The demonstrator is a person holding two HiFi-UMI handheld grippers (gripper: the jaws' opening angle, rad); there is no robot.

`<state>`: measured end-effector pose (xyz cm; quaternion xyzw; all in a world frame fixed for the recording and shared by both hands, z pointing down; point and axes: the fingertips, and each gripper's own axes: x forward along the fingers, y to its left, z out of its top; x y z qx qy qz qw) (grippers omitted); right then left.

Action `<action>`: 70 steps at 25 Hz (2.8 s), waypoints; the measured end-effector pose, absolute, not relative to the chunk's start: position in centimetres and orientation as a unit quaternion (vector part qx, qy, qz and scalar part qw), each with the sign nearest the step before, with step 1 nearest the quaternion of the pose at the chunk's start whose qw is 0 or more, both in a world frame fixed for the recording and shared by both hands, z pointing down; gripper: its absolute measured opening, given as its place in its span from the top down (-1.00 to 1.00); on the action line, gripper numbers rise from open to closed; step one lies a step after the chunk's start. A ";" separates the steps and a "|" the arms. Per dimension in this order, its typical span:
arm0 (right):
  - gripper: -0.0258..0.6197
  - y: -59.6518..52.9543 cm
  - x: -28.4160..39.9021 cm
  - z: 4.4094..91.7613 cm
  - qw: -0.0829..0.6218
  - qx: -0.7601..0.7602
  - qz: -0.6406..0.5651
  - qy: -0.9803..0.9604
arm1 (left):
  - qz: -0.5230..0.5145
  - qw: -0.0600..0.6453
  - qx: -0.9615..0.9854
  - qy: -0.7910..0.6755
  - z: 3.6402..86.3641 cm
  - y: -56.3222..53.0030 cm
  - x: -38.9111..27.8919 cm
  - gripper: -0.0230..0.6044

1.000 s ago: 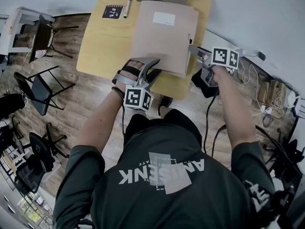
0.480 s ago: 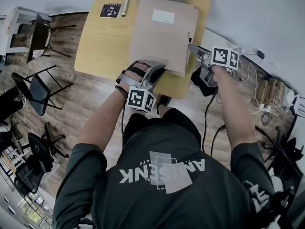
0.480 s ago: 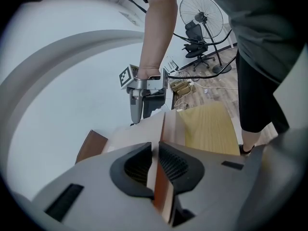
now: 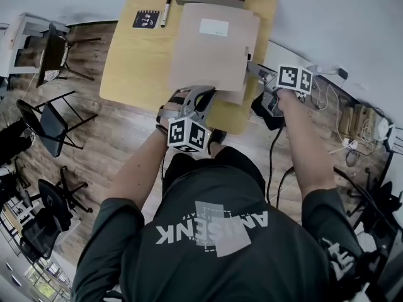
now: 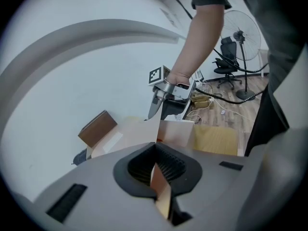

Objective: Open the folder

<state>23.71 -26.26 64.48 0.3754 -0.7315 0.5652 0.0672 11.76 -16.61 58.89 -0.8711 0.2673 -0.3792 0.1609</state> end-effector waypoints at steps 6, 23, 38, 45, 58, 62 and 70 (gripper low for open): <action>0.17 -26.3 24.0 64.5 0.072 0.385 0.568 -0.724 | -0.356 0.089 -0.877 0.310 57.8 -17.2 11.4 0.91; 0.15 -26.3 24.4 65.0 0.071 0.393 0.586 -0.705 | -0.294 0.028 -0.864 0.408 50.9 -18.2 4.5 0.92; 0.08 -26.3 24.6 65.3 0.085 0.422 0.592 -0.681 | -0.223 -0.100 -0.810 0.533 50.1 -21.2 -7.7 0.92; 0.08 -26.1 24.8 64.7 0.098 0.452 0.584 -0.668 | -0.225 -0.151 -0.780 0.564 52.1 -22.3 -13.7 0.92; 0.07 -25.8 25.0 64.8 0.107 0.480 0.592 -0.639 | -0.222 -0.239 -0.740 0.589 57.5 -24.2 -19.8 0.86; 0.07 -25.6 24.9 64.8 0.100 0.490 0.596 -0.629 | -0.232 -0.264 -0.726 0.592 59.7 -24.7 -21.4 0.83; 0.07 -25.3 24.4 64.8 0.096 0.501 0.601 -0.616 | -0.258 -0.286 -0.712 0.587 63.0 -26.1 -23.3 0.78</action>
